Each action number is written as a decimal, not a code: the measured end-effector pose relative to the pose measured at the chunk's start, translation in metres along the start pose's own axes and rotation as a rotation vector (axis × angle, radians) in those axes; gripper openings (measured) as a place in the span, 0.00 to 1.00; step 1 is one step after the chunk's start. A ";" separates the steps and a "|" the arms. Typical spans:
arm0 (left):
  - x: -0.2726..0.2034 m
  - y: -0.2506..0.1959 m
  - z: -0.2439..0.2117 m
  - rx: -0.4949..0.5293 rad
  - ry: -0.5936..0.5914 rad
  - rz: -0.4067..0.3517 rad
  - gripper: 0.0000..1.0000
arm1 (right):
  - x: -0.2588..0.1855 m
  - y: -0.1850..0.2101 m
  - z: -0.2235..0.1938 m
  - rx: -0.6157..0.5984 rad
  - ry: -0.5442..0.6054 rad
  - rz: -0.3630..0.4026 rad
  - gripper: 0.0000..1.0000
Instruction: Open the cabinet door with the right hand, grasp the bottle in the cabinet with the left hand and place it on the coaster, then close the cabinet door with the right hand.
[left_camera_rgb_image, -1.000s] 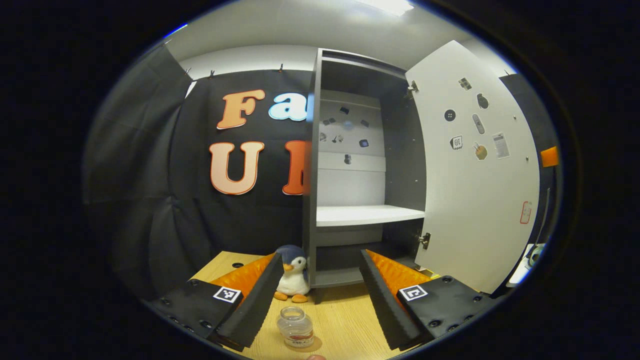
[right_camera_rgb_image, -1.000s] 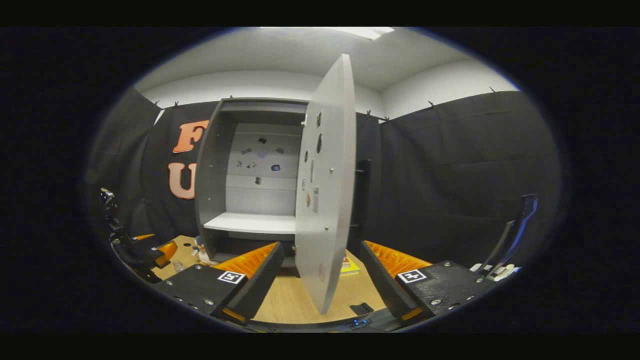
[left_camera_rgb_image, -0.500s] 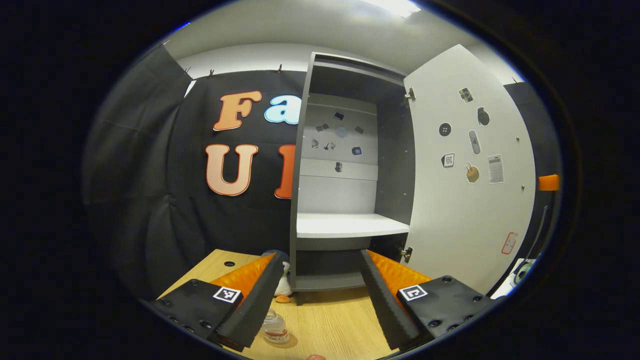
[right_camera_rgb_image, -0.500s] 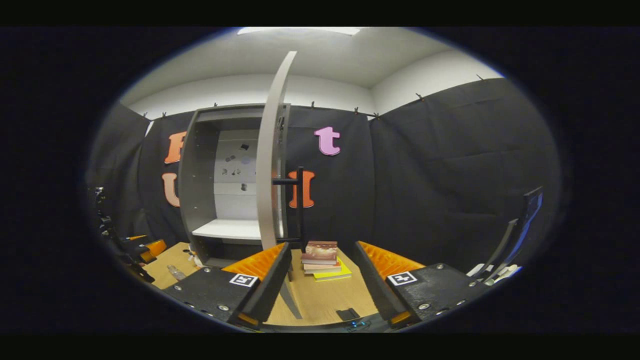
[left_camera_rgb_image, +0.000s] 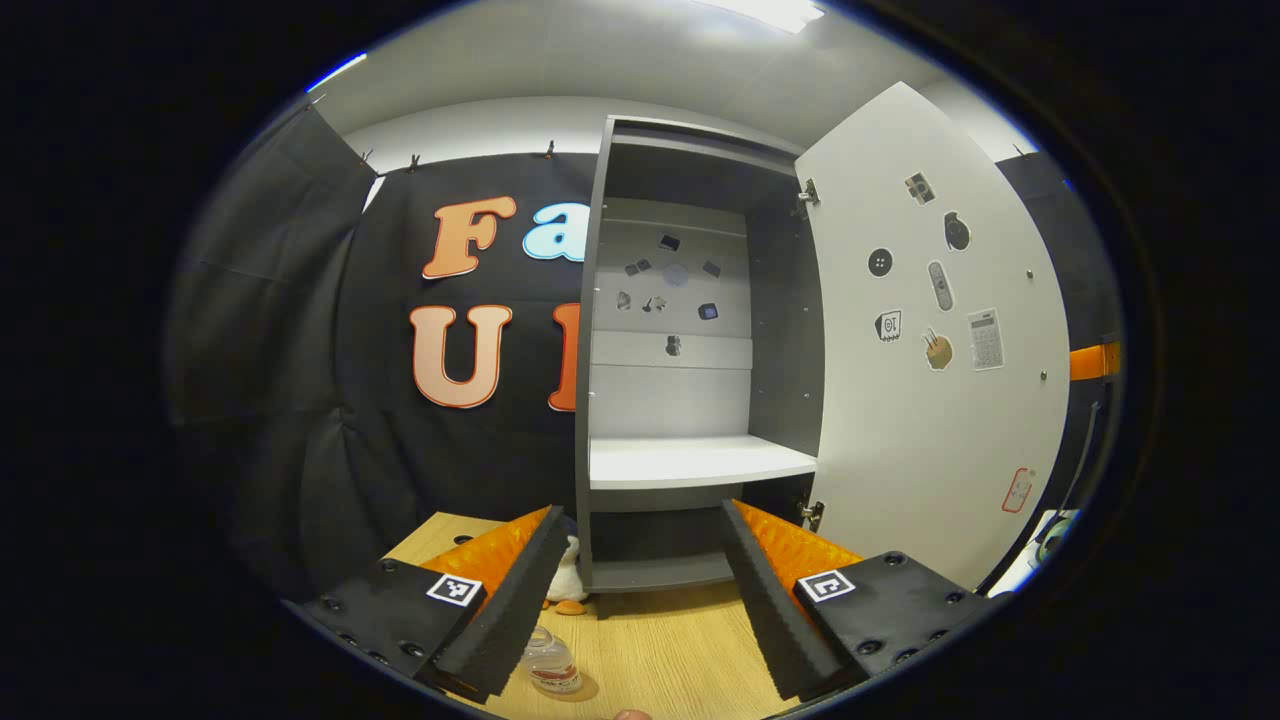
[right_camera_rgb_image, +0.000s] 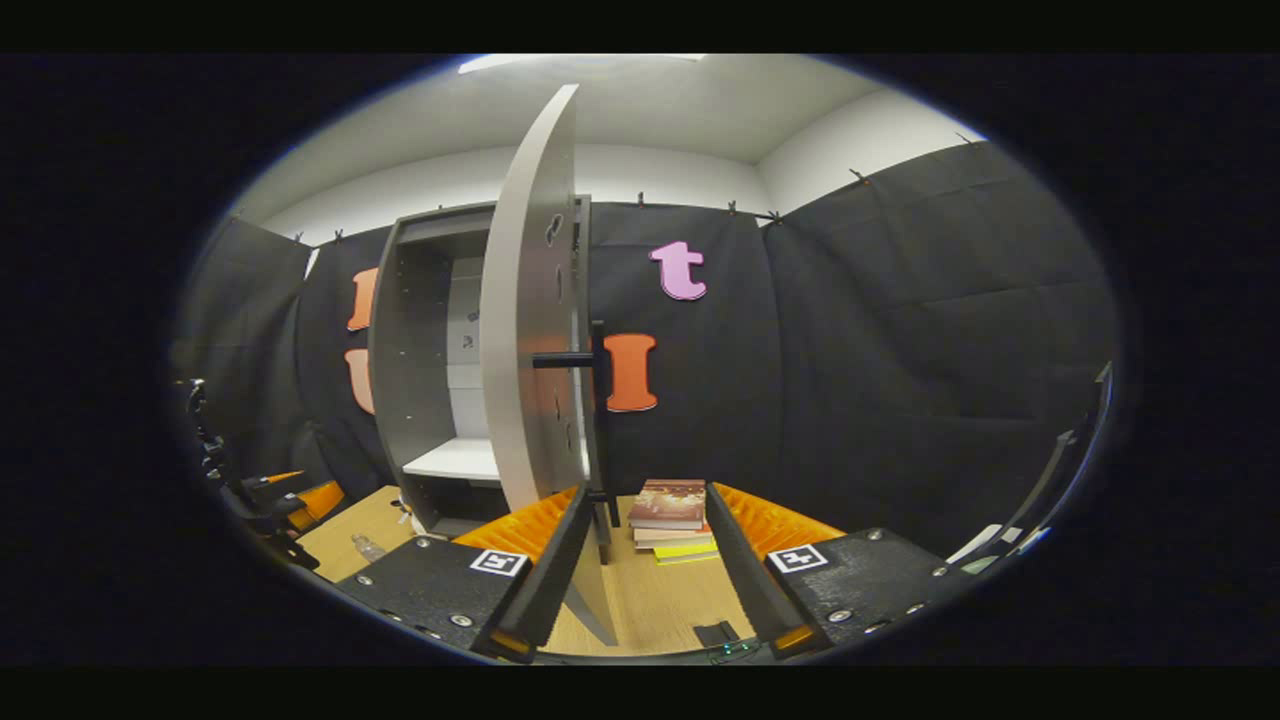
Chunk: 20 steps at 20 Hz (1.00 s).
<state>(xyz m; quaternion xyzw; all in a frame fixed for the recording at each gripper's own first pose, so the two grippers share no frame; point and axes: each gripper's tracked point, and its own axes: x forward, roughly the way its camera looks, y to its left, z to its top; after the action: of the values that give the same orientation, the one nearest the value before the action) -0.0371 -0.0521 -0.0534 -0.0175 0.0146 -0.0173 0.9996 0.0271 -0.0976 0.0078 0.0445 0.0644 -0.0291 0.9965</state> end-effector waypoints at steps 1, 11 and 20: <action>0.001 0.000 0.000 -0.008 -0.001 -0.003 0.99 | 0.000 0.005 -0.001 -0.002 0.004 0.009 0.73; -0.006 0.033 0.009 -0.052 -0.022 0.033 0.99 | 0.002 0.124 -0.005 -0.006 0.017 0.239 0.73; -0.010 0.106 0.009 -0.052 -0.026 0.142 0.99 | 0.032 0.257 0.005 0.027 -0.031 0.408 0.78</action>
<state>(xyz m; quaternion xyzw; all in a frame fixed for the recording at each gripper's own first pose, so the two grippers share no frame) -0.0434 0.0547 -0.0481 -0.0425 0.0032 0.0544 0.9976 0.0759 0.1560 0.0302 0.0695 0.0385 0.1721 0.9819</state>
